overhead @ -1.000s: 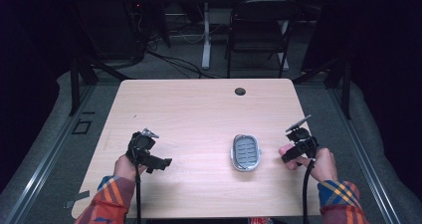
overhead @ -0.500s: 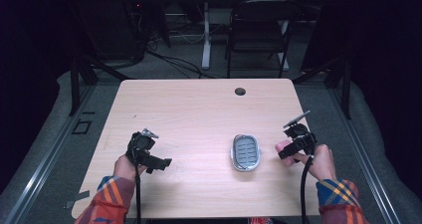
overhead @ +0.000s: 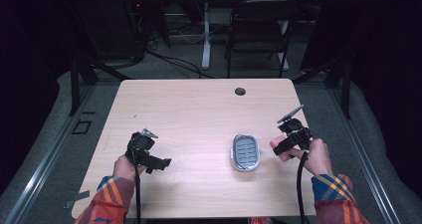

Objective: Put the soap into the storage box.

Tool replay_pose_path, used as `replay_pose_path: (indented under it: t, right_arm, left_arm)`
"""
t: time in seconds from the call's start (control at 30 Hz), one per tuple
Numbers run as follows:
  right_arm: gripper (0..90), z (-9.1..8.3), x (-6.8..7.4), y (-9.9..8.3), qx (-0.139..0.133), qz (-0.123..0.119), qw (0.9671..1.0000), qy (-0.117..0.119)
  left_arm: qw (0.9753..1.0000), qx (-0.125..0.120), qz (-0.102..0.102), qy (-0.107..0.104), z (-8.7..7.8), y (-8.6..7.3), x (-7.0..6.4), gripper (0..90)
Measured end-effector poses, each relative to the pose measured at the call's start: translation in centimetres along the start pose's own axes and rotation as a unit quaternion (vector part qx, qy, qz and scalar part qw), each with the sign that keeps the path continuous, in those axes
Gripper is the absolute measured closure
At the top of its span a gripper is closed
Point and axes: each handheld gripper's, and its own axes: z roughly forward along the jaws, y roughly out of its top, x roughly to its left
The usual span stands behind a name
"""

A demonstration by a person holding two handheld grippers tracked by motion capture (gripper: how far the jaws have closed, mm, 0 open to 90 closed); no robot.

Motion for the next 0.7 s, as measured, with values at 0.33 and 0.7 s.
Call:
replay_pose_path:
  t: [0.33, 0.7]
  right_arm:
    - [37.5, -0.8, 0.6, 0.8, 0.000, -0.006, 1.0000, -0.001]
    - [37.5, -1.5, 0.9, 1.8, 0.003, -0.013, 0.9999, -0.003]
  left_arm:
    - [1.0000, 0.001, 0.000, -0.002, 0.0, 0.0, 0.0, 0.0]
    - [1.0000, 0.001, 0.001, -0.002, 0.0, 0.0, 0.0, 0.0]
